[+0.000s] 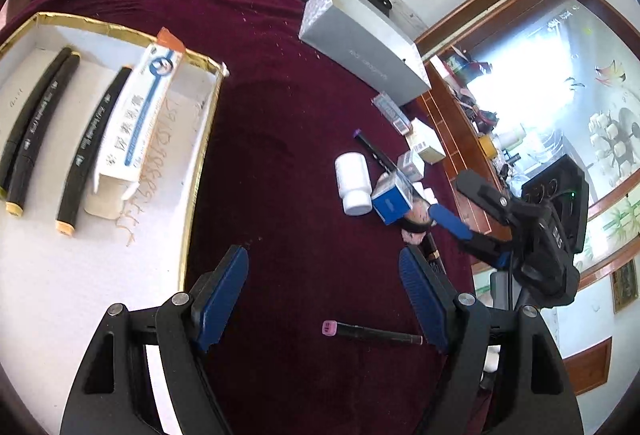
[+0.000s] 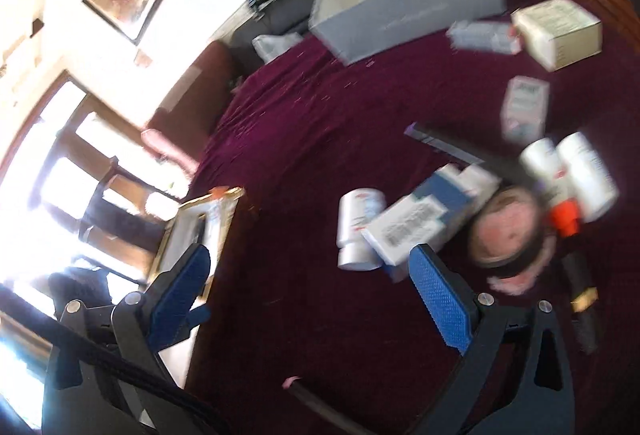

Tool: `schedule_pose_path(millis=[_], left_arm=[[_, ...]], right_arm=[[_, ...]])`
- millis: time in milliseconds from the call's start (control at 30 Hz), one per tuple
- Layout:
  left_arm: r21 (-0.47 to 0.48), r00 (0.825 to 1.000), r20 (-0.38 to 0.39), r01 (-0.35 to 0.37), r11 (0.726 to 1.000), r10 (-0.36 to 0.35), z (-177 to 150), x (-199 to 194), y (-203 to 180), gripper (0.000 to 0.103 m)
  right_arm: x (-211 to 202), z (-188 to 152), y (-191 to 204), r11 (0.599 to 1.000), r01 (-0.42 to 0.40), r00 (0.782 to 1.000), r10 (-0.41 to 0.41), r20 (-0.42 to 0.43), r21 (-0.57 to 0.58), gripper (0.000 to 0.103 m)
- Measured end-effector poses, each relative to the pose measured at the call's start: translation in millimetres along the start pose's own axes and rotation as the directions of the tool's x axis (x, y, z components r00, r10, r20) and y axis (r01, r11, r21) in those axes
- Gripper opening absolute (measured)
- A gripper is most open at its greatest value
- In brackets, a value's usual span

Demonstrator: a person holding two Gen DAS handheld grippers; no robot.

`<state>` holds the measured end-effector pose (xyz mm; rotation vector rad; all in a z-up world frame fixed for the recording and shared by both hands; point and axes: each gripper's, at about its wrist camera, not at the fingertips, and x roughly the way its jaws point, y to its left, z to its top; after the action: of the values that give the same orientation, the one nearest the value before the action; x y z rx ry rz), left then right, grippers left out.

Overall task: Organize objects
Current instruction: 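Grasp the blue-and-white medicine box with the right gripper, then grasp the white pill bottle with the left gripper and lift it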

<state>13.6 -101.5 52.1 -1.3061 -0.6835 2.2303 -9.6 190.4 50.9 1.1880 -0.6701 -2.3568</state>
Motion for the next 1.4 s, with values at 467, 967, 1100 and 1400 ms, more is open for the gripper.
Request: schedule_pose_path(millis=[467,967,1100,1400], left_arm=[[0.078,0.999,0.016,-0.030,0.996,0.029,-7,-3,-19,0.073],[0.178,0.996,-0.002,-0.086,0.980,0.088,17,2,-40,0.073],[0.246,0.989,-0.015,-0.136,0.960,0.144,36,34,-64,0.072],[0.398,0.945,-0.052,-0.277,0.874,0.323,47,133,-94,0.072]], right_arm=[[35,9,-17,0.956,0.262,0.965,-0.256,-0.064,0.130,0.075],[32,-5,-21,0.910,0.388,0.922,-0.383,-0.059,0.145,0.033],[10,-31,-26,0.931,0.336,0.942,-0.329,-0.069,0.145,0.033],[-1,-54,-52,0.949,0.240,0.970,-0.227,-0.083,0.204,0.033]])
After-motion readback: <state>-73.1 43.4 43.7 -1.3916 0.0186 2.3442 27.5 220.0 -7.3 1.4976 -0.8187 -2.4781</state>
